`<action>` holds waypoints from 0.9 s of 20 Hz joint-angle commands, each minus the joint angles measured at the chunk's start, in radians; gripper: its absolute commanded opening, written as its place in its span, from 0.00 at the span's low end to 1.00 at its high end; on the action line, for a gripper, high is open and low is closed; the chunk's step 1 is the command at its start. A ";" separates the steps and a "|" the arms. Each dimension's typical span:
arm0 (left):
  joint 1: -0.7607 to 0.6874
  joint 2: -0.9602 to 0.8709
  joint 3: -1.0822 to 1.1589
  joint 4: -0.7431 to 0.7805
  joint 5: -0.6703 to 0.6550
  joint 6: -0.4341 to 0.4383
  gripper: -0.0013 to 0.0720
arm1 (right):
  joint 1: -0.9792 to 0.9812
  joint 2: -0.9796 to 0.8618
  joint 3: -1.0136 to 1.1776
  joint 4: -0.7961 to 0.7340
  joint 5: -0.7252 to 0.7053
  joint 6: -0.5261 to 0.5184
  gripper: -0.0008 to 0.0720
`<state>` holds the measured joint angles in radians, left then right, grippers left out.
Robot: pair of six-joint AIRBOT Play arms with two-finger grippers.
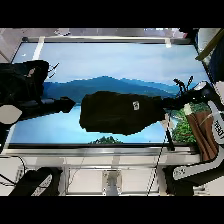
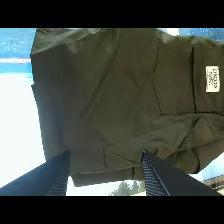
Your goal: Fold the clothes and pants, and hang the long-sleeved shirts on hangers.
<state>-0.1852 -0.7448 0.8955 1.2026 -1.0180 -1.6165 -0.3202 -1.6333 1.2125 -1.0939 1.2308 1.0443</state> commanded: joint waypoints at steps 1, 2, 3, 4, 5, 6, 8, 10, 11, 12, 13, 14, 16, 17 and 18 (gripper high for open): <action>0.000 0.000 0.001 0.000 0.001 -0.001 0.67 | 0.003 -0.043 -0.001 0.000 -0.031 0.005 0.91; 0.000 0.000 0.001 0.000 0.001 0.000 0.67 | 0.005 -0.059 0.000 0.034 -0.023 -0.025 0.91; 0.000 0.000 0.001 0.000 0.001 -0.001 0.67 | 0.005 -0.074 0.000 0.076 -0.023 -0.055 0.88; 0.000 0.000 0.001 0.000 0.001 -0.001 0.67 | 0.005 -0.087 0.000 0.122 -0.025 -0.083 0.86; 0.000 0.000 0.001 0.000 0.001 -0.001 0.67 | 0.005 -0.097 0.002 0.159 -0.027 -0.106 0.86; 0.000 0.000 0.001 0.000 0.001 -0.001 0.67 | 0.005 -0.103 0.002 0.191 -0.027 -0.125 0.84; 0.000 0.000 0.001 0.000 0.001 -0.001 0.67 | 0.005 -0.113 0.002 0.243 -0.011 -0.151 0.76; 0.000 0.000 0.001 0.000 0.001 -0.001 0.67 | 0.005 -0.118 0.002 0.256 0.016 -0.177 0.76; 0.000 0.000 0.001 0.000 0.001 -0.001 0.67 | 0.005 -0.121 0.001 0.256 0.033 -0.177 0.62; 0.000 0.000 0.001 0.000 0.001 -0.001 0.67 | 0.005 -0.122 0.002 0.256 0.043 -0.187 0.32; 0.000 0.000 0.001 0.000 0.001 -0.001 0.67 | 0.008 -0.122 0.002 0.257 0.040 -0.200 0.04; 0.000 0.000 0.001 0.000 0.001 -0.001 0.67 | 0.009 -0.122 0.002 0.263 0.033 -0.200 0.03; 0.000 0.000 0.001 0.000 0.001 -0.001 0.67 | 0.009 -0.120 0.011 0.296 0.041 -0.210 0.03; 0.000 0.000 0.001 0.000 0.001 -0.001 0.67 | 0.005 -0.117 0.033 0.302 0.065 -0.210 0.03; 0.000 0.000 0.001 0.000 0.001 -0.001 0.67 | -0.004 -0.111 0.068 0.303 0.102 -0.209 0.03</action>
<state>-0.1852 -0.7448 0.8955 1.2026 -1.0176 -1.6173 -0.3157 -1.7515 1.2369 -0.8330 1.2720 0.8482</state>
